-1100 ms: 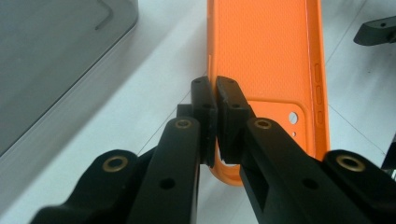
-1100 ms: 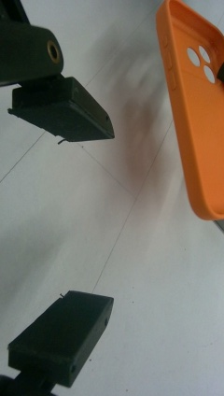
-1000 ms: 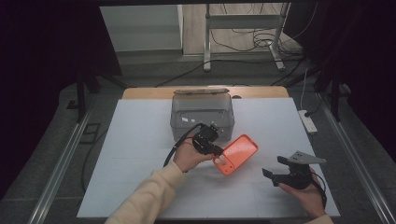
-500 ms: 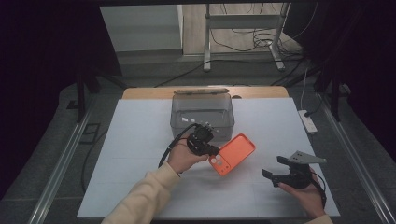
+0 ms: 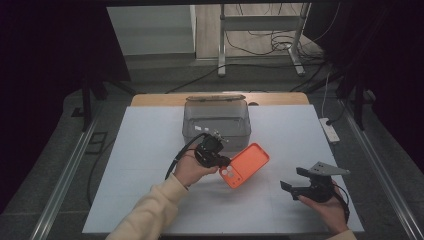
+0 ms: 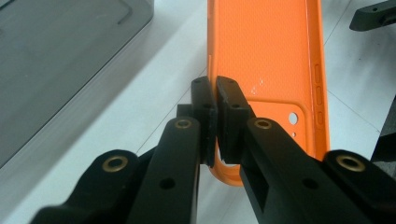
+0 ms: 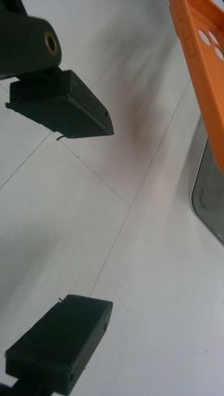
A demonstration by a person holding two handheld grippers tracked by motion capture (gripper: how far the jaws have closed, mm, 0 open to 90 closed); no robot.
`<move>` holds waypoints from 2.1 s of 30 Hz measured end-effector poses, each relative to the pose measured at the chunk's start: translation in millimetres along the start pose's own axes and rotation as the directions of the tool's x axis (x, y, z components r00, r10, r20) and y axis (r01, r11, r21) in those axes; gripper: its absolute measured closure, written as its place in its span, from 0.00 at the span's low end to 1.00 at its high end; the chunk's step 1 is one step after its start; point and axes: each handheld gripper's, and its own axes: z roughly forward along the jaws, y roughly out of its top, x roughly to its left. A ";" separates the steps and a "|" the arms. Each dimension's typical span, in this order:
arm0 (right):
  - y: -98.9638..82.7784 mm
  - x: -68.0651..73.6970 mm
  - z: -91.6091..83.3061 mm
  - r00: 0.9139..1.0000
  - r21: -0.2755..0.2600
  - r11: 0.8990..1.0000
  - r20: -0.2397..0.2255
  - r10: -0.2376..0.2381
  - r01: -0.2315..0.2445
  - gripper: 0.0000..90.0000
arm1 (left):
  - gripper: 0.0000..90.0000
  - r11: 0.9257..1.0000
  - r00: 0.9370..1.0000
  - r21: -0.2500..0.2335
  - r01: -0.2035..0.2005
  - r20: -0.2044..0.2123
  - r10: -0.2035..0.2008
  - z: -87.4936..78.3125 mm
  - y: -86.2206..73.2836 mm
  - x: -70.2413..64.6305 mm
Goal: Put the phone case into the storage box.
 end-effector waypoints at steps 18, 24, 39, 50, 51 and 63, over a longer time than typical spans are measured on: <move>-0.4 -0.3 0.4 1.000 0.008 1.000 0.010 0.005 -0.005 0.16 | 0.96 1.000 1.000 -0.013 -0.016 -0.002 0.015 -7.8 -10.6 4.1; -0.5 -0.5 0.2 1.000 0.008 1.000 0.012 0.005 -0.005 0.16 | 0.96 0.999 1.000 -0.023 -0.023 0.008 0.023 -10.2 -14.9 4.4; -0.6 -0.5 0.3 1.000 0.011 1.000 0.015 0.005 -0.005 0.16 | 0.96 0.998 0.999 -0.043 -0.042 0.022 0.043 -15.7 -24.0 4.5; -0.6 -0.5 0.1 1.000 0.012 1.000 0.017 0.005 -0.005 0.16 | 0.96 0.997 0.998 -0.056 -0.052 0.021 0.053 -21.3 -29.1 6.6; -0.6 -0.5 0.1 1.000 0.012 1.000 0.017 0.005 -0.005 0.16 | 0.96 0.997 0.998 -0.055 -0.055 0.022 0.056 -21.7 -29.5 7.0; -0.6 -0.5 -0.3 1.000 0.013 1.000 0.020 0.004 -0.004 0.16 | 0.96 0.996 0.997 -0.051 -0.076 0.012 0.077 -24.9 -34.7 9.7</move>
